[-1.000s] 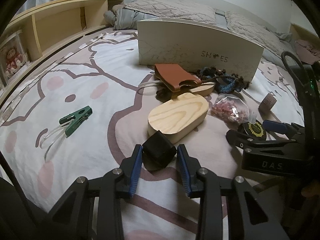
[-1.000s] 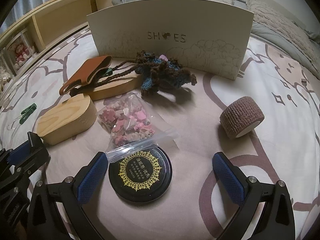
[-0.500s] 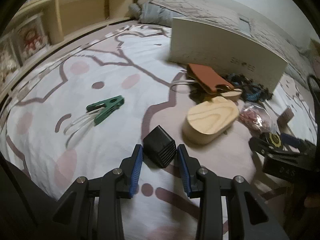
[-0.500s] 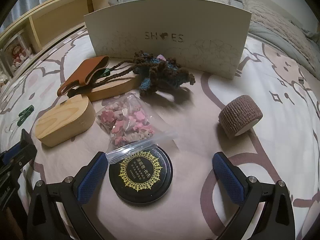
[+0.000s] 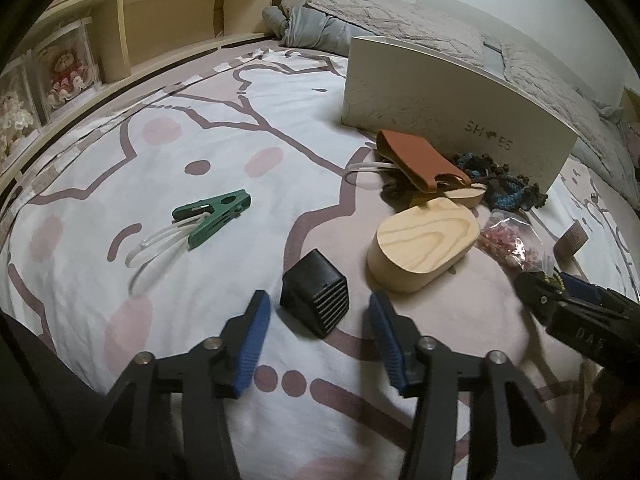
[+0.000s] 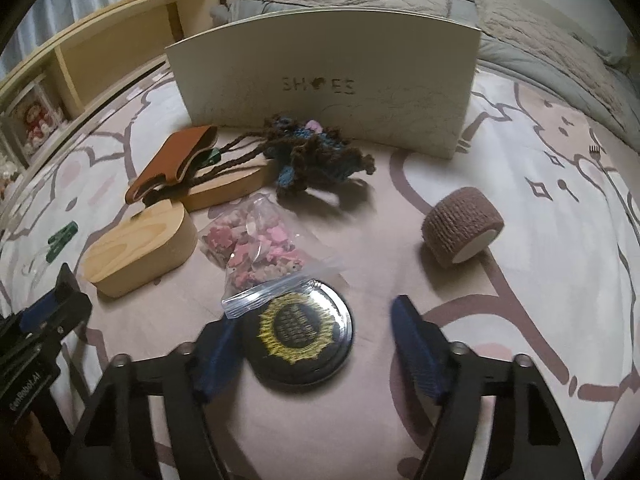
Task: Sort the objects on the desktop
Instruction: 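Close the left gripper on the black block while the right gripper grasps the gold-patterned black tin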
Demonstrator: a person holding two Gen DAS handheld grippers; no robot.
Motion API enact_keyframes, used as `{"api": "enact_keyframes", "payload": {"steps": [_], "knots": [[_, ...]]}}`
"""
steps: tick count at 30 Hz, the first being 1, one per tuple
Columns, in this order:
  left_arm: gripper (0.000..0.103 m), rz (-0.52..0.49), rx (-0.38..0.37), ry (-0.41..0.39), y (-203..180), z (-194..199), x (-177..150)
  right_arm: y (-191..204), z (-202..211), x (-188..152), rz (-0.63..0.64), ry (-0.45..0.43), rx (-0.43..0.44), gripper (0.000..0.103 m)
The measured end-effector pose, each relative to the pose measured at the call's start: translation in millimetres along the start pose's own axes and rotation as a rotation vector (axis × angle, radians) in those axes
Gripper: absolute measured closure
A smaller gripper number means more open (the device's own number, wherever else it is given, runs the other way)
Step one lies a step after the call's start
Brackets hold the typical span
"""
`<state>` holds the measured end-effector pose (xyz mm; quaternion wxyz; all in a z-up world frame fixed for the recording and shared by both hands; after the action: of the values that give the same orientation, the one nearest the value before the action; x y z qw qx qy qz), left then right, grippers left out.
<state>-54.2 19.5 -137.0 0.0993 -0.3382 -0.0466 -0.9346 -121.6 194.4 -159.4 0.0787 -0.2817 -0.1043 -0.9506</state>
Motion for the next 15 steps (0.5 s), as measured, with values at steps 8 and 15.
{"api": "enact_keyframes", "payload": {"steps": [8,15], "knots": [[0.043,0.009,-0.033,-0.002,-2,-1,2,-1,6,-3,-0.03,0.018,0.03,0.048],[0.043,-0.018,-0.108,-0.01,-13,6,2,-2,9,-4,-0.047,0.026,0.045,0.049]]}}
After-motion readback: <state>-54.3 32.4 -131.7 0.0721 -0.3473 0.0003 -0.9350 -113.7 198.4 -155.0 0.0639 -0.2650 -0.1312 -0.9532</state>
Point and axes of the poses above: each gripper's, at about its wrist camera, not at the fingertips, and z roughly against the way its jaws point, y to its left, x to its top, the point moved 3 cm from there along -z, roughly the way its jaws point, and after that the axes turned 9 degrees about -z, right-handed, at the moved point
